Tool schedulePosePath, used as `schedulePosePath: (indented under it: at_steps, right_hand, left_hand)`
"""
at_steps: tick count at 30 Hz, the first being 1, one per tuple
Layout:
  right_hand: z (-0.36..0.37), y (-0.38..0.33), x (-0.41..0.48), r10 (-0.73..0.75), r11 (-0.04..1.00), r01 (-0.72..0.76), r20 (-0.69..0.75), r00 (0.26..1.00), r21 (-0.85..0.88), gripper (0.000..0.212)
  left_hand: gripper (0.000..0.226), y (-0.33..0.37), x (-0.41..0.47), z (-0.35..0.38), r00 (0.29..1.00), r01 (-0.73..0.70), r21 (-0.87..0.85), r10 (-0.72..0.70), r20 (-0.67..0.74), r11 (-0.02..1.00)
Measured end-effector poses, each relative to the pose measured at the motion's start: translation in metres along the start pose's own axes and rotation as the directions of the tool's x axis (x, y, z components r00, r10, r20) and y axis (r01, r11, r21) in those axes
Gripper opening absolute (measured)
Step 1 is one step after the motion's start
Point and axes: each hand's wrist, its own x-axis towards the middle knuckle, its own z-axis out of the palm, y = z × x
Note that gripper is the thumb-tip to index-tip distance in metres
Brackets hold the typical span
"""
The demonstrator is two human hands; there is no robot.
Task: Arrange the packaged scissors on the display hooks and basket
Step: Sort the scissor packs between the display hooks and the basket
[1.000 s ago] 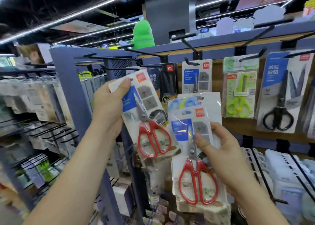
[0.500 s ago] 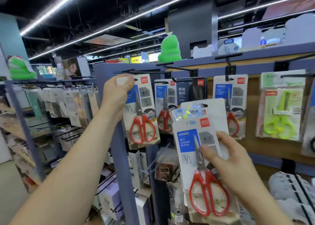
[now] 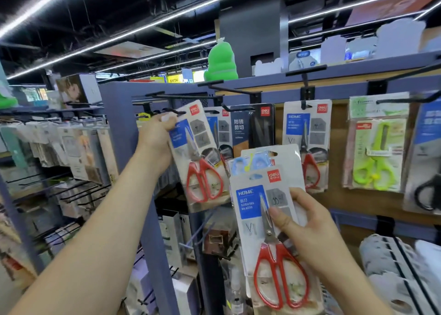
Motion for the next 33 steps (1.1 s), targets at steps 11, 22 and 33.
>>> schedulePosePath:
  at_steps: [11,22,33]
  right_hand:
    - [-0.017,0.014,0.007,0.031,0.999,-0.034,-0.093,0.995,-0.028,0.019]
    - [-0.024,0.023,0.015,-0.006,0.999,-0.002,-0.194,0.981,-0.04,0.015]
    - [-0.006,0.021,0.02,0.048,0.994,-0.028,-0.193,0.98,0.105,0.034]
  left_hand:
    - [0.009,-0.104,0.007,0.003,0.978,-0.049,0.276,0.102,-0.181,0.96]
    - [0.042,-0.12,0.046,0.026,0.972,-0.093,0.72,0.219,-0.084,0.687]
    - [0.027,-0.093,-0.084,0.047,0.921,-0.135,0.323,-0.001,0.389,0.937]
